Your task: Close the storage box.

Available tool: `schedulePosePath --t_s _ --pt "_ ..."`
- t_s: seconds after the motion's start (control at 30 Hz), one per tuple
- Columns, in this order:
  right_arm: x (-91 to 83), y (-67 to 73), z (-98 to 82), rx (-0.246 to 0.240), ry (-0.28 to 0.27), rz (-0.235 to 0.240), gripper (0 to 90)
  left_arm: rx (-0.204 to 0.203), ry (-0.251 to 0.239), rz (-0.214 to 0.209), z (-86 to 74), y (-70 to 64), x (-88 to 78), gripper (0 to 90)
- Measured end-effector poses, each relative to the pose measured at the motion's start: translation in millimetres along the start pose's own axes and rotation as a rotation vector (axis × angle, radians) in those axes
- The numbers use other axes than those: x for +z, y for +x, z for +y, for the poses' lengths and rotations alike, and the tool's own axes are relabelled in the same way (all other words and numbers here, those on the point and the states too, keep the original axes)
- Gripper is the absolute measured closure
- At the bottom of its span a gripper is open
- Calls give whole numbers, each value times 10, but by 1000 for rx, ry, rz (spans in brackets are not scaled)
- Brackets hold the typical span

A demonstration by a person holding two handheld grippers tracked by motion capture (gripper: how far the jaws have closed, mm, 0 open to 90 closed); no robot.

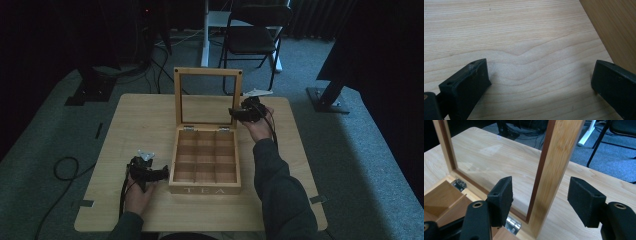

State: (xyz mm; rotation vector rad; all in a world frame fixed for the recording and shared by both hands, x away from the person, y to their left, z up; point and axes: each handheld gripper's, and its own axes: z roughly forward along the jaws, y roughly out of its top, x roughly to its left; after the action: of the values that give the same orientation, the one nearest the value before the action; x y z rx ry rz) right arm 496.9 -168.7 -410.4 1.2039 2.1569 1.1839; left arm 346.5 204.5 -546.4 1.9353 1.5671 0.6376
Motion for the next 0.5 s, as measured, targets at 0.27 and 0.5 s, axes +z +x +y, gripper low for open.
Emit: schedulePosePath --t_s 0.27,0.5 --pt "114 -74 80 29 -13 29 391 0 0 0 0 0 0 16" --pt "147 -97 153 27 4 36 432 0 0 0 0 0 0 16"
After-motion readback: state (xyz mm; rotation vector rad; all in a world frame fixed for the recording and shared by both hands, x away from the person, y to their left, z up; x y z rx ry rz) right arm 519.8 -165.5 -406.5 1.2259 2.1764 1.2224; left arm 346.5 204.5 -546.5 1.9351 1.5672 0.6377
